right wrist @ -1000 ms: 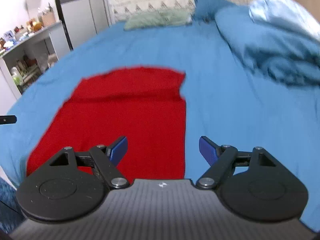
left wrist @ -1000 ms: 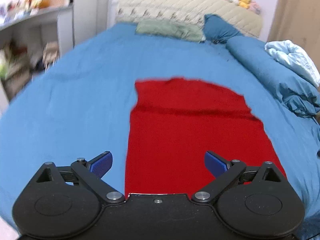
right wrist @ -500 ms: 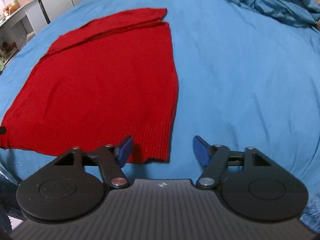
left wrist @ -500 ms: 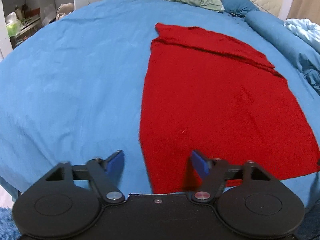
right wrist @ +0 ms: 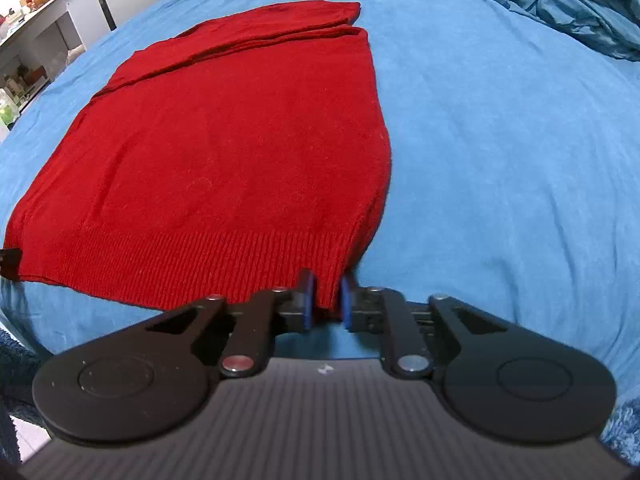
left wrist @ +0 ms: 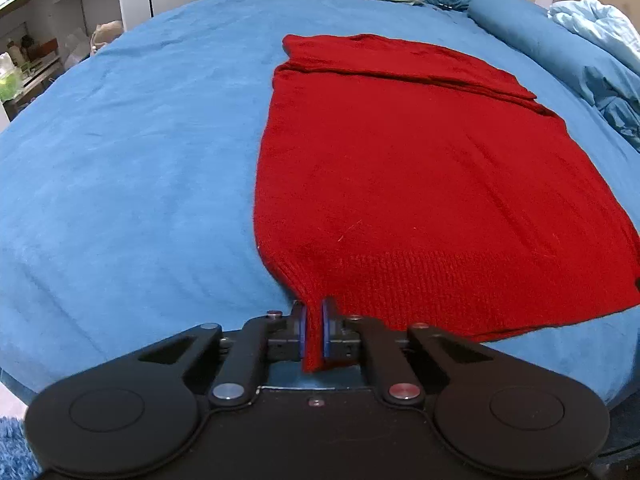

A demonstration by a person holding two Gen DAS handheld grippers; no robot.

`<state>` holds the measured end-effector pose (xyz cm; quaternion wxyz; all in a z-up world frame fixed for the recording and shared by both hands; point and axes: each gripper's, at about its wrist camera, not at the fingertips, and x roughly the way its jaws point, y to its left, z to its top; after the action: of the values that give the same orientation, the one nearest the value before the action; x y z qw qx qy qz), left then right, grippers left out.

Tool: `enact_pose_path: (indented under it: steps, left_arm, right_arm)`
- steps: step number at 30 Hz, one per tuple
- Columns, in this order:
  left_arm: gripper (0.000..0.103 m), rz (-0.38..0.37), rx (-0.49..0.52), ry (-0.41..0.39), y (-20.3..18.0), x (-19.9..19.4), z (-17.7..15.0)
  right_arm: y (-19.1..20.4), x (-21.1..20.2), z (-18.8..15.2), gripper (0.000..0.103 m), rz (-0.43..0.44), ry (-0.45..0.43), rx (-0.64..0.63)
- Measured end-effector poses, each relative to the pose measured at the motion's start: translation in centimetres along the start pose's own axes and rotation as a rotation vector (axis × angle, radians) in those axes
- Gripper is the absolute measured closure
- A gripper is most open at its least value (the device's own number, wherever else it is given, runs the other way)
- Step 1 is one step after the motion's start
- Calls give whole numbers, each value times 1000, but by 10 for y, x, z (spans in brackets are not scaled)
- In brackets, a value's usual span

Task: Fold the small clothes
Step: 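Grasp the hem with both tools and lift it toward the collar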

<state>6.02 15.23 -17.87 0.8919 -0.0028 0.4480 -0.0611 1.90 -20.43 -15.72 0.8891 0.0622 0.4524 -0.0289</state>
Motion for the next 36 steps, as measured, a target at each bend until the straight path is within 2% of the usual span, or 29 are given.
enact_pose_path:
  steps: [6,11,16,19,24,26,28,30,33,36]
  left_arm:
    - [98,-12,-25,-12,2,-17,7]
    - [98,-61,-57,-83,6,-49,35]
    - [98,-142,-146,-184,16,-64,96]
    - [98,-167,-178,-252,23,-53,159]
    - [98,-129,-197,-356,22,-3,275]
    - [98,-99,-212,-357,18,35,321]
    - [98,-73,-228,-343,17,74,351]
    - [98,-47,-250,-309,17,123,369]
    - [98,-29,-285,-230,22,188,371]
    - [98,-29,-328,-190,33,228,370]
  right_arm:
    - [-10,-13,6,82,55,-23,71]
    - [-25,-42,26,83,155,-80,182]
    - [-40,-65,82,83,253,-187,261]
    - [-43,-62,141,83,291,-249,257]
    - [-42,-21,262,83,286,-343,222]
    - [-41,11,304,83,272,-357,228]
    - [-39,54,338,83,238,-359,223]
    - [-40,102,362,83,218,-343,236]
    - [-40,169,368,83,173,-276,289]
    - [-42,212,367,83,154,-249,308]
